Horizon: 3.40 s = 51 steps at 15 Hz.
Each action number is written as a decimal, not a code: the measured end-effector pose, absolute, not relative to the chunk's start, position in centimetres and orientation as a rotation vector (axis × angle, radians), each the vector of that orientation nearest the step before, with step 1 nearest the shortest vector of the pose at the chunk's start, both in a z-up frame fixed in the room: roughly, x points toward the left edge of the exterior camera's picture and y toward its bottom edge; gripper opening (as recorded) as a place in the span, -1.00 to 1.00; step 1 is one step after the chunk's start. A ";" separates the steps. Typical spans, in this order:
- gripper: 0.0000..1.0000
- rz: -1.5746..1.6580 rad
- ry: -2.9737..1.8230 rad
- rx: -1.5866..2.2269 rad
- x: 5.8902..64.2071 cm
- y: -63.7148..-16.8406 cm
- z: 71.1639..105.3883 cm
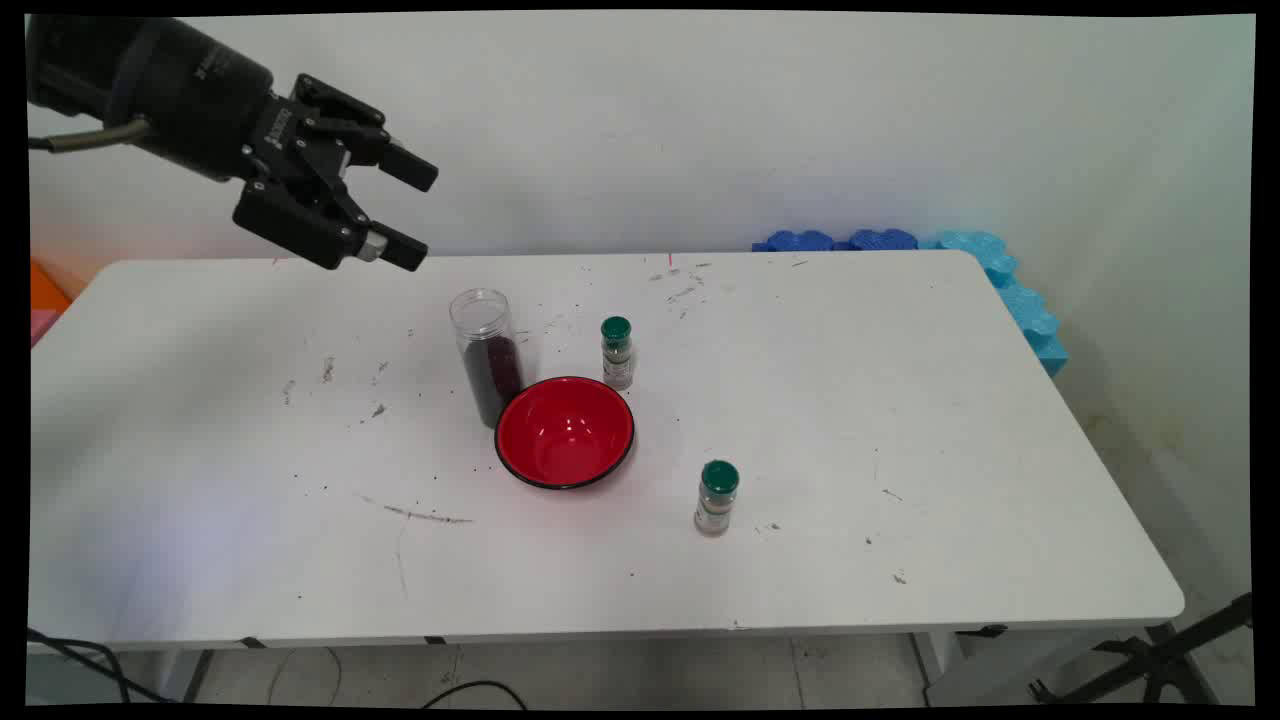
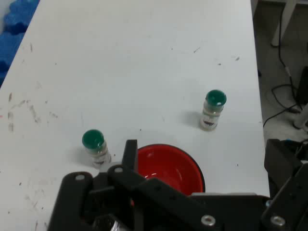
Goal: Pick up the black seasoning powder from the table
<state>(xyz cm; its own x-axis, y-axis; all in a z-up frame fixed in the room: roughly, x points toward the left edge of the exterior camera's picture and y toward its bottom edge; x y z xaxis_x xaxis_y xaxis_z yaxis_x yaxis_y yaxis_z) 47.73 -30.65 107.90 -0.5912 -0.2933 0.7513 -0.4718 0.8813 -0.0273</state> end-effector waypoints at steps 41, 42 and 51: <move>1.00 0.441 -2.240 0.872 51.0 -34.4 85.1; 1.00 0.442 -2.238 0.869 50.7 -34.7 84.8; 1.00 0.446 -2.219 0.836 49.5 -36.1 83.6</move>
<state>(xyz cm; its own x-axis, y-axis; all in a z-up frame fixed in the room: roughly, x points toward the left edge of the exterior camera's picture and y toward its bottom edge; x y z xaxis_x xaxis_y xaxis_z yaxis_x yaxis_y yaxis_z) 49.46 -36.08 83.59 -0.5365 -0.4330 0.7243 -0.6794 0.7307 -0.0664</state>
